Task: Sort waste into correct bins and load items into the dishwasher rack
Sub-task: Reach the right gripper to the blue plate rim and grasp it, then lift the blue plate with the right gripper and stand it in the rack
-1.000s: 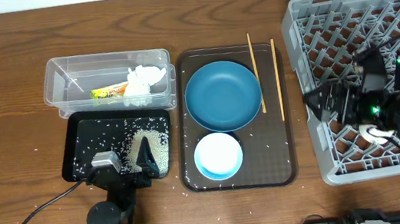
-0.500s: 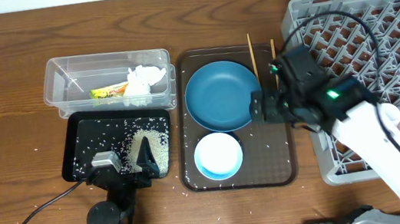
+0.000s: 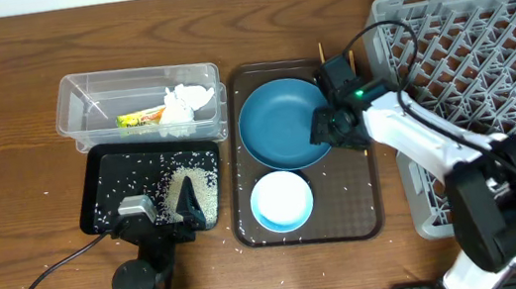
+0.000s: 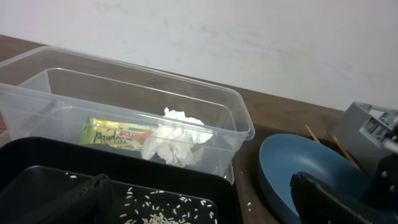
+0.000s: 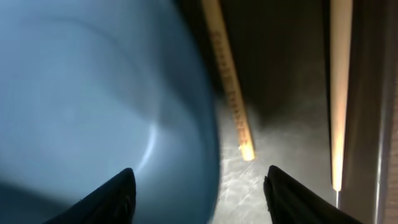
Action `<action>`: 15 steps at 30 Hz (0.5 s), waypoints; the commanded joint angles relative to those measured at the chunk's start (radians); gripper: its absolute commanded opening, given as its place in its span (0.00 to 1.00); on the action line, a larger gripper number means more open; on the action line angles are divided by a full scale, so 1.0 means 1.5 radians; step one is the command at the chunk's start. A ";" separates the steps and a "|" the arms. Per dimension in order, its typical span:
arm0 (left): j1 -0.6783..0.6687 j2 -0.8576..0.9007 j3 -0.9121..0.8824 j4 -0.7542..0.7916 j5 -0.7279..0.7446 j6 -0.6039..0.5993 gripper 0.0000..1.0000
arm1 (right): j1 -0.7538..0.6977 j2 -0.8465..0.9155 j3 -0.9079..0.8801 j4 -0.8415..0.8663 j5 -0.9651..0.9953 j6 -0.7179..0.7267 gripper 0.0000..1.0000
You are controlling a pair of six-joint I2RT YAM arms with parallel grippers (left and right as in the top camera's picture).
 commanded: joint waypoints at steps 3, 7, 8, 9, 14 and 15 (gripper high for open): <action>0.004 -0.004 -0.019 -0.016 0.002 0.001 0.93 | -0.013 0.014 0.000 0.010 0.016 0.021 0.18; 0.004 -0.004 -0.019 -0.016 0.002 0.001 0.93 | -0.023 -0.011 0.002 0.006 0.022 -0.001 0.01; 0.004 -0.004 -0.019 -0.016 0.002 0.001 0.94 | -0.029 -0.023 0.002 0.004 0.024 -0.005 0.01; 0.004 -0.004 -0.019 -0.016 0.002 0.001 0.93 | -0.035 -0.040 0.002 0.001 0.032 -0.008 0.01; 0.004 -0.004 -0.019 -0.016 0.002 0.001 0.93 | -0.058 -0.166 0.002 -0.012 0.115 -0.062 0.01; 0.004 -0.004 -0.019 -0.016 0.002 0.001 0.93 | -0.060 -0.195 0.002 -0.014 0.145 -0.073 0.01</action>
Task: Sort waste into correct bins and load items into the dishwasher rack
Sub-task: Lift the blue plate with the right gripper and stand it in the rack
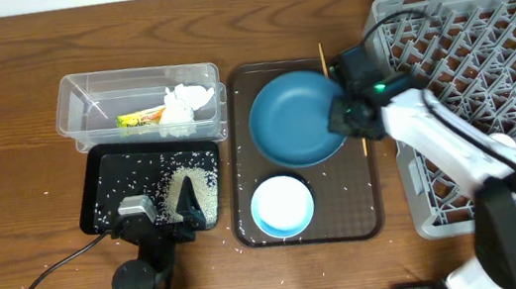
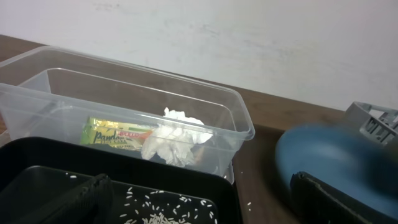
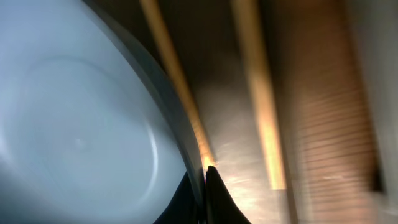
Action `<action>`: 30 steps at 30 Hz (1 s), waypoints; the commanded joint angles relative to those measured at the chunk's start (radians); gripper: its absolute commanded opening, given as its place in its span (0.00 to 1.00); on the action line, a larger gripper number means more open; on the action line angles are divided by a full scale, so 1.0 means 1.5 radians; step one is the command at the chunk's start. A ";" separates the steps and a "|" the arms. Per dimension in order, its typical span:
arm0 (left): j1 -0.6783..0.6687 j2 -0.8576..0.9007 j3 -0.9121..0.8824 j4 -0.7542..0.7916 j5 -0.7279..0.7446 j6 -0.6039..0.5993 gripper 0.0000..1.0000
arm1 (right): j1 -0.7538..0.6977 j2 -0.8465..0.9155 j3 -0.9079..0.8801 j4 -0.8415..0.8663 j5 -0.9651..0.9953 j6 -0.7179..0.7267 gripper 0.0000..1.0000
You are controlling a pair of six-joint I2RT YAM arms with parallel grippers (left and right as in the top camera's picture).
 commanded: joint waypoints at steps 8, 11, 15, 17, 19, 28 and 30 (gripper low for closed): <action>0.004 -0.004 -0.019 -0.016 0.002 0.001 0.93 | -0.015 -0.326 0.005 -0.026 0.526 -0.221 0.01; 0.004 -0.004 -0.019 -0.016 0.002 0.001 0.93 | -0.025 -0.370 0.005 -0.009 0.758 -0.281 0.01; 0.004 -0.004 -0.019 -0.016 0.002 0.001 0.94 | -0.079 -0.388 0.005 0.065 0.839 -0.349 0.01; 0.004 -0.004 -0.019 -0.016 0.002 0.001 0.93 | -0.120 -0.377 0.005 0.125 0.838 -0.410 0.01; 0.004 -0.004 -0.019 -0.016 0.002 0.001 0.94 | -0.166 -0.357 0.005 0.190 0.839 -0.498 0.01; 0.004 -0.004 -0.019 -0.016 0.002 0.001 0.94 | -0.276 -0.236 0.005 0.457 0.831 -0.762 0.01; 0.004 -0.004 -0.019 -0.016 0.002 0.001 0.93 | -0.284 -0.204 0.005 0.474 0.831 -0.782 0.01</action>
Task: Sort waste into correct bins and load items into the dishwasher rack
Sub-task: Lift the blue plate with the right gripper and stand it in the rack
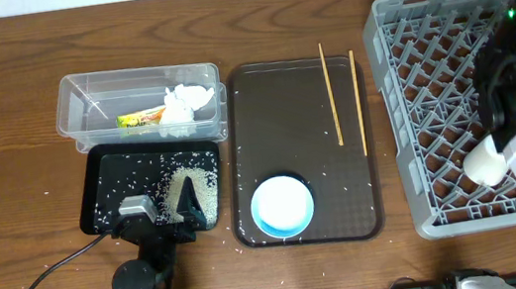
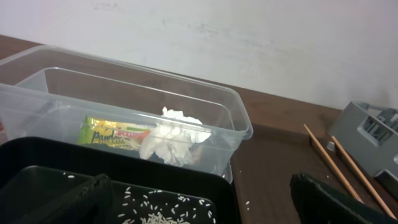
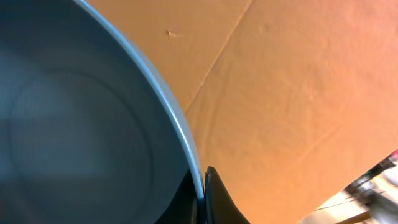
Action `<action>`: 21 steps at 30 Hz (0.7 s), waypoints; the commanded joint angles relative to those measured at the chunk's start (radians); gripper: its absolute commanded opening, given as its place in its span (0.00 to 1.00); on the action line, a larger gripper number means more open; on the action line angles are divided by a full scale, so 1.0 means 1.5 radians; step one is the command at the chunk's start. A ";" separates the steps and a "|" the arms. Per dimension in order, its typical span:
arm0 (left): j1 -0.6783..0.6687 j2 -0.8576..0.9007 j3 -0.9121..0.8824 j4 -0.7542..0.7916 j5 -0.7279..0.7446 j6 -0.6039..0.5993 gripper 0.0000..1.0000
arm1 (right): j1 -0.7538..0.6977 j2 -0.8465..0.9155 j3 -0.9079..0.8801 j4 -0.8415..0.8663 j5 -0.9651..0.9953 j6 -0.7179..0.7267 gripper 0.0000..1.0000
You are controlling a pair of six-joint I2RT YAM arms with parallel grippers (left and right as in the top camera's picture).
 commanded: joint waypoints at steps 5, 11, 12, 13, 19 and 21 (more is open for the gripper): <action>0.004 -0.004 -0.019 -0.015 -0.003 0.001 0.93 | -0.018 0.105 0.005 0.016 0.008 -0.108 0.01; 0.004 -0.004 -0.019 -0.016 -0.003 0.001 0.94 | -0.045 0.189 0.005 0.086 -0.006 -0.222 0.01; 0.004 -0.004 -0.019 -0.016 -0.003 0.001 0.93 | -0.050 0.199 0.005 0.103 -0.006 -0.244 0.01; 0.004 -0.004 -0.019 -0.016 -0.003 0.001 0.93 | -0.054 0.209 0.005 0.120 -0.006 -0.264 0.01; 0.004 -0.004 -0.019 -0.016 -0.003 0.001 0.93 | -0.062 0.253 0.005 0.182 -0.032 -0.362 0.01; 0.004 -0.004 -0.019 -0.016 -0.003 0.001 0.94 | -0.059 0.270 0.005 0.182 -0.042 -0.377 0.01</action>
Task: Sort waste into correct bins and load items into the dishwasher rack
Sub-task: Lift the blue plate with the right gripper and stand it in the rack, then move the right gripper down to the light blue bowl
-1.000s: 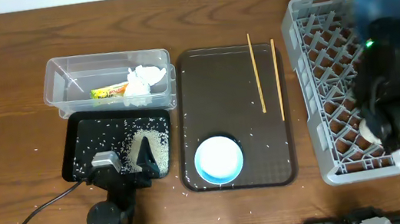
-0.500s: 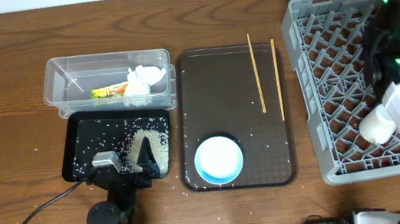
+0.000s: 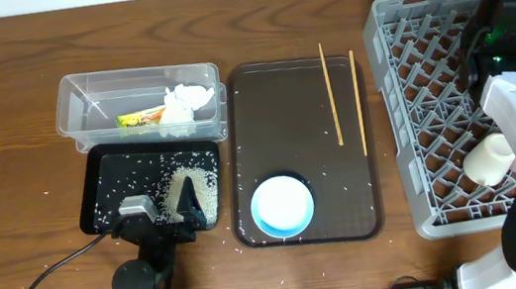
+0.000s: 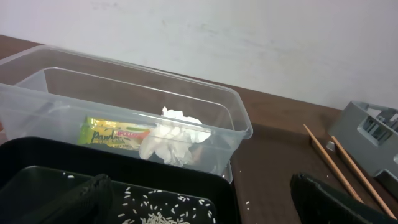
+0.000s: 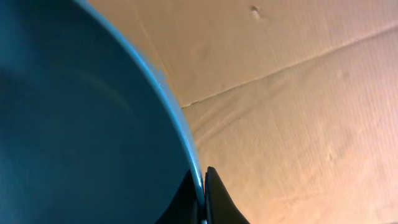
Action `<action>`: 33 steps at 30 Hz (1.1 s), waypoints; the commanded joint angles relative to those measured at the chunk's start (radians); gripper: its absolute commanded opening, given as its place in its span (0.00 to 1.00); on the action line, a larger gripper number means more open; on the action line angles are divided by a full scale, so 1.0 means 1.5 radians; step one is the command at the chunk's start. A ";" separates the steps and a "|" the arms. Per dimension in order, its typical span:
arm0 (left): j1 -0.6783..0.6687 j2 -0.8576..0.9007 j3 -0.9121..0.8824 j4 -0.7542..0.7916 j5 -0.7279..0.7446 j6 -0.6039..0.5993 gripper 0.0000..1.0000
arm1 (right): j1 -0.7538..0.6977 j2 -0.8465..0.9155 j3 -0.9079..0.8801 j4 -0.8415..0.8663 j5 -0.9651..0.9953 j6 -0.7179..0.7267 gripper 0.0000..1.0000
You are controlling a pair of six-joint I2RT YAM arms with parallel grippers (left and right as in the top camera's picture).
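The blue plate (image 5: 81,124) fills the left of the right wrist view, and my right gripper (image 5: 202,186) is shut on its rim, with brown cardboard behind it. Overhead, that arm is at the far right corner of the grey dishwasher rack (image 3: 431,92). A white bowl (image 3: 282,204) and two chopsticks (image 3: 330,95) lie on the brown tray (image 3: 261,94). My left gripper (image 4: 199,186) rests open over the black tray of rice (image 3: 108,184). The clear bin (image 3: 82,98) holds a wrapper (image 4: 115,135) and a crumpled tissue (image 4: 174,140).
A white cup (image 3: 490,160) lies in the rack's near right part. Rice grains are scattered on the wooden table (image 3: 5,198) around the black tray. A cable (image 3: 46,277) runs from the left arm's base.
My right arm has shifted toward the rack's far right corner, still shut on the blue plate. The left arm, bowl and chopsticks have not moved.
My right gripper stood open around the blue plate's rim on the brown tray. Then it was shut on the rim with the plate shifted right. Later the plate was off the tray, high over the rack, baring both chopsticks, and it is now at the rack's far right.
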 commanded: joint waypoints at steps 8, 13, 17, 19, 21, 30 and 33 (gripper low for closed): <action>0.004 -0.004 -0.019 -0.016 -0.003 0.001 0.94 | 0.044 0.061 0.005 0.003 -0.053 -0.054 0.29; 0.004 -0.004 -0.019 -0.016 -0.003 0.001 0.93 | 0.076 0.056 0.005 0.009 -0.055 -0.019 0.98; 0.004 -0.004 -0.019 -0.016 -0.003 0.001 0.94 | 0.104 0.044 0.005 0.006 -0.047 -0.009 0.99; 0.004 -0.004 -0.019 -0.016 -0.003 0.001 0.93 | 0.124 0.035 0.005 -0.004 -0.050 -0.006 0.99; 0.004 -0.004 -0.019 -0.016 -0.003 0.001 0.93 | 0.144 0.024 0.005 -0.023 -0.058 0.000 0.99; 0.004 -0.004 -0.019 -0.016 -0.003 0.001 0.93 | 0.265 -0.085 0.006 -0.325 -0.281 0.233 0.99; 0.004 -0.004 -0.019 -0.016 -0.003 0.001 0.93 | 0.307 -0.120 0.006 -0.445 -0.439 0.394 0.99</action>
